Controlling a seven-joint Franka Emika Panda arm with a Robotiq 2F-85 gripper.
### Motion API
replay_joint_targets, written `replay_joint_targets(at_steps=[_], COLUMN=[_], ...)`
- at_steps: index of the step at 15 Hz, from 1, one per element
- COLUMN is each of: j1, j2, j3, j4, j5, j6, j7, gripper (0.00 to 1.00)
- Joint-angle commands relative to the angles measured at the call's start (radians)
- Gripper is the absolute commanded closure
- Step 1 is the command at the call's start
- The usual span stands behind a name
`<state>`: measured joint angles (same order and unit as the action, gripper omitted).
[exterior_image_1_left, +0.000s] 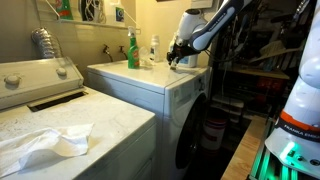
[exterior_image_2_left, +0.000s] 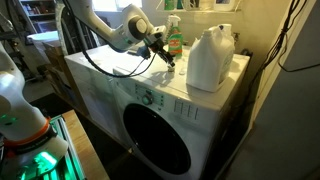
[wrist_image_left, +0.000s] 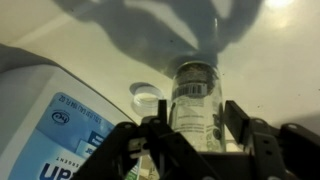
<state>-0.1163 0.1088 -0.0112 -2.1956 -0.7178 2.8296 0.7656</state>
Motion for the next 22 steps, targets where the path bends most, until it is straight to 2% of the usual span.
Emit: replay_joint_targets(at_steps=[1, 5, 10, 15, 20, 21, 22], j1=[0.004, 0.004, 0.020, 0.025, 0.023, 0.014, 0.030], j2=[0.013, 0.005, -0.017, 0.006, 0.059, 0.072, 0.036], j3=[-0.015, -0.006, 0.033, 0.121, 0.219, 0.249, 0.210], j4=[0.008, 0.005, 0.009, 0.042, 0.139, 0.159, 0.110], j5=[-0.068, -0.084, -0.033, 0.145, 0.309, 0.371, 0.287], j6=[0.022, 0.029, 0.068, 0.116, 0.088, 0.081, 0.094], j7=[0.061, 0.070, 0.021, -0.124, -0.287, -0.339, -0.252], gripper=[0.69, 0.72, 0.72, 0.72, 0.72, 0.72, 0.72])
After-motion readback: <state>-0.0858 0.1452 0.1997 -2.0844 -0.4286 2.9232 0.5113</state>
